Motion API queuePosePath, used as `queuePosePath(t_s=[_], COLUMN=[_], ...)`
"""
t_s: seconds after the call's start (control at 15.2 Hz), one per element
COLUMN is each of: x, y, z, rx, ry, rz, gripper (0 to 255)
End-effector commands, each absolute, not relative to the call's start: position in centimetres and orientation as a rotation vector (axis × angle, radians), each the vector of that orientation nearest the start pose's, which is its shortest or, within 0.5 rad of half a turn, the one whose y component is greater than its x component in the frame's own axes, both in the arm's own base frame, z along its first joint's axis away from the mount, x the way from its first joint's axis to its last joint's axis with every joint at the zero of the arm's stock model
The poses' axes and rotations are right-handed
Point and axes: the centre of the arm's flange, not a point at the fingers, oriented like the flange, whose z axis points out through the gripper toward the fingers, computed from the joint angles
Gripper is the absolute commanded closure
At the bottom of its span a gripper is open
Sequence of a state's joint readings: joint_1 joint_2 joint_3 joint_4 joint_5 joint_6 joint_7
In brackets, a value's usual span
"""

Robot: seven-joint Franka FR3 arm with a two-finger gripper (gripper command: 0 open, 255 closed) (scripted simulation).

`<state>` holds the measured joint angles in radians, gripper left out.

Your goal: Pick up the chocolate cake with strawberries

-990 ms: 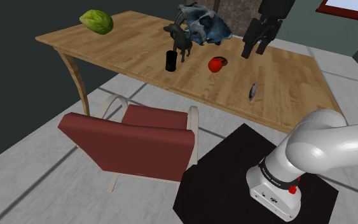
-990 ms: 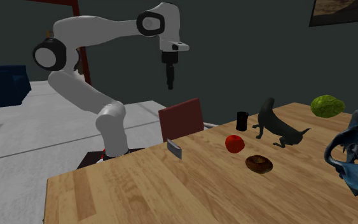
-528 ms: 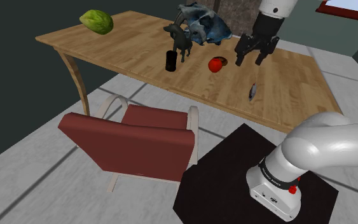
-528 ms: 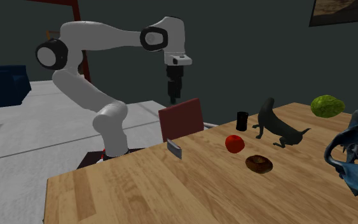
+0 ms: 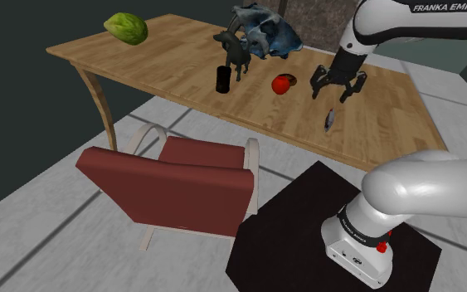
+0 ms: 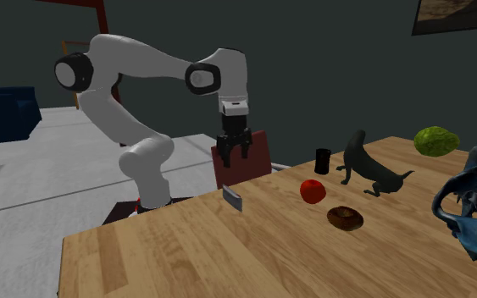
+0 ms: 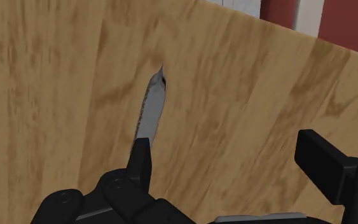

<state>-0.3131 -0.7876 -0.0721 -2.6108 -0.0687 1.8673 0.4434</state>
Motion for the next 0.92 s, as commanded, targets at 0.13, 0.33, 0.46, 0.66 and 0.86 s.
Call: queuePosePath(t_s=[0.13,0.33,0.46,0.66,0.86], x=[28.3,27.3,27.3,27.3,27.3], y=[-15.9,-17.8,-17.8,-17.8,-17.8], z=[46.2,44.2,43.2,41.6,40.2], rx=[-2.786,-2.701,-2.701,-2.701,-2.701], ry=[1.528,1.699,1.699,1.699,1.699], rz=[-0.094,-0.106,-0.106,-0.106,-0.106], gripper=[0,0,0,0,0])
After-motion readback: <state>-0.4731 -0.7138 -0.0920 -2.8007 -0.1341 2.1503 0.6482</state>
